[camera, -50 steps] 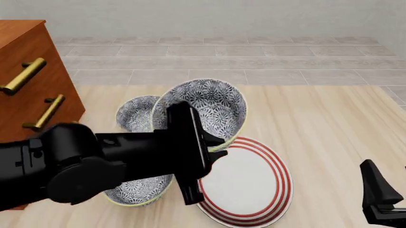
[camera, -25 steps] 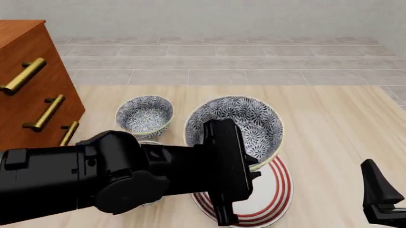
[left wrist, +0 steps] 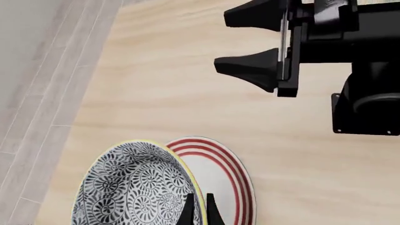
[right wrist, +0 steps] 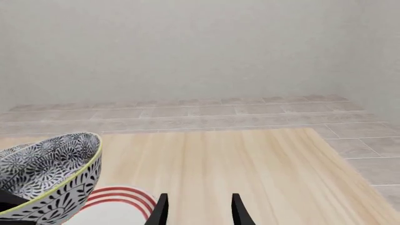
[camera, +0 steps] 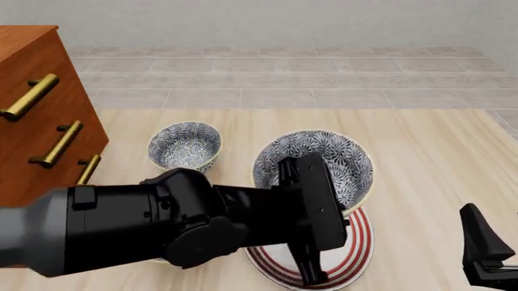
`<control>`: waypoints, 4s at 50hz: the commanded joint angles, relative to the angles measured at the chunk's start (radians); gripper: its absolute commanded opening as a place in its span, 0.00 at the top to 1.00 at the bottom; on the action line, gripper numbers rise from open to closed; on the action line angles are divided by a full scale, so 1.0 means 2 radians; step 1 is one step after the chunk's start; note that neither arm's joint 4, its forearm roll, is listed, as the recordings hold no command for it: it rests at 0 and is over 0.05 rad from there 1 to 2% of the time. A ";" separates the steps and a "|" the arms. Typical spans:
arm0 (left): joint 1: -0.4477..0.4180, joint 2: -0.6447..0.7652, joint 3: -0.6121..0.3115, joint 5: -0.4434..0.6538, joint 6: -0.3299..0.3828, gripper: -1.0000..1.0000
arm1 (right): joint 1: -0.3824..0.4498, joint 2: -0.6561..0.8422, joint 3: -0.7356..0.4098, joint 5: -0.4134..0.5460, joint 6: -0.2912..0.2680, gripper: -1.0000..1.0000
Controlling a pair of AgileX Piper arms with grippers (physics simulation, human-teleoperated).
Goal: Put the bowl at the front on the plate.
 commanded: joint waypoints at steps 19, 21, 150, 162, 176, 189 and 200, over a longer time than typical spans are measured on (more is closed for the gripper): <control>0.029 0.070 -0.004 -0.035 0.012 1.00 | 0.001 0.000 0.000 0.000 0.000 0.00; 0.032 0.073 -0.004 -0.036 0.011 1.00 | 0.001 0.000 0.000 0.001 0.001 0.00; -0.001 0.147 0.022 -0.048 -0.050 1.00 | -0.009 0.000 -0.001 -0.004 0.010 0.00; -0.001 0.150 0.026 -0.050 -0.048 1.00 | -0.008 0.000 0.000 -0.006 0.008 0.00; 0.003 0.152 0.022 -0.044 -0.047 0.00 | -0.006 0.000 -0.002 -0.003 0.007 0.00; 0.006 0.143 0.023 -0.042 -0.039 0.00 | -0.005 0.000 0.000 -0.004 0.007 0.00; -0.010 0.113 0.020 -0.026 -0.048 0.00 | -0.005 0.000 -0.001 -0.004 0.007 0.00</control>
